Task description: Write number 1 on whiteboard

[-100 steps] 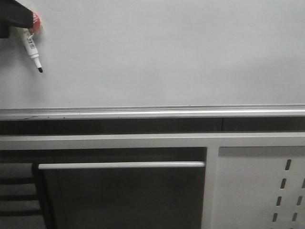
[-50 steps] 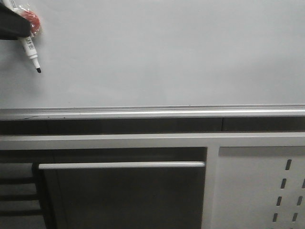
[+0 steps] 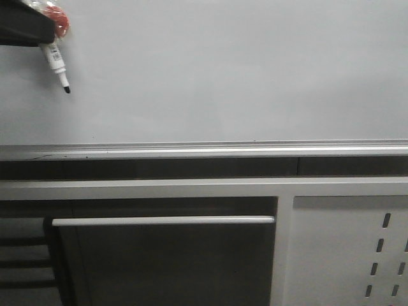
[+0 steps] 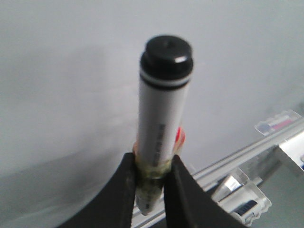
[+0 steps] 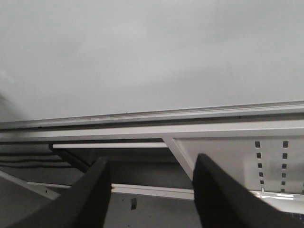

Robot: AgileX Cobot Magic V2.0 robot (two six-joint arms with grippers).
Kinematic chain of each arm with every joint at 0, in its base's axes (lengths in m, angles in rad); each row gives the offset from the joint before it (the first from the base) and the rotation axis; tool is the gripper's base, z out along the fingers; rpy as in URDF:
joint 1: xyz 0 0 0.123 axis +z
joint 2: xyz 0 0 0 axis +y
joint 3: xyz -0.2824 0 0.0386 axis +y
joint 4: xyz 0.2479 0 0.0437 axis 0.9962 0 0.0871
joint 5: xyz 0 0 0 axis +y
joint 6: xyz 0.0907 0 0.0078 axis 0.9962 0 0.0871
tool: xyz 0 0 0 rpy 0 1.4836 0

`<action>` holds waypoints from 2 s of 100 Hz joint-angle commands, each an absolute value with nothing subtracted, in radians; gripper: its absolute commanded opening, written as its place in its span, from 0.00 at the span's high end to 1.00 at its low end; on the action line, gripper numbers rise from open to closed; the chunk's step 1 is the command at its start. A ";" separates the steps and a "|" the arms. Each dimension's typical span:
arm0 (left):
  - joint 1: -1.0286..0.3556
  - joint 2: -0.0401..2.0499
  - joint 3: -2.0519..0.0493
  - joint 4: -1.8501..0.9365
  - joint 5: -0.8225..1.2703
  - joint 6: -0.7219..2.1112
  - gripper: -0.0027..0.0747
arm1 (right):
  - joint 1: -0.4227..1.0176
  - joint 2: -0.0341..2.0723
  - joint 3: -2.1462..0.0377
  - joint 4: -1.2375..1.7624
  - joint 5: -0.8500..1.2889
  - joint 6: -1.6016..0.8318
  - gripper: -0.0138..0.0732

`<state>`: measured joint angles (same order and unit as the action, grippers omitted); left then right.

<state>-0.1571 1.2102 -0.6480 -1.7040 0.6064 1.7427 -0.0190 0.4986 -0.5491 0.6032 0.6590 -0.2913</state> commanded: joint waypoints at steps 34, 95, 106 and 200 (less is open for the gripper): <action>-0.555 1.170 -0.679 -1.327 0.627 1.542 0.99 | -0.020 0.661 -0.615 1.112 0.998 -0.833 0.44; -0.786 1.233 -0.848 -1.042 0.745 1.288 0.99 | 0.234 0.963 -0.913 1.111 1.140 -0.940 0.44; -0.786 1.248 -0.876 -1.006 0.770 1.259 0.99 | 0.271 0.988 -0.956 1.085 1.104 -0.940 0.44; -0.786 1.286 -1.014 -0.597 0.805 0.953 0.99 | 0.417 1.214 -1.186 0.861 1.181 -0.787 0.45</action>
<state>-0.7769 1.3074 -0.9613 -0.6203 0.8078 1.0082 0.3862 1.2153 -1.1414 0.8382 1.2026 -0.8023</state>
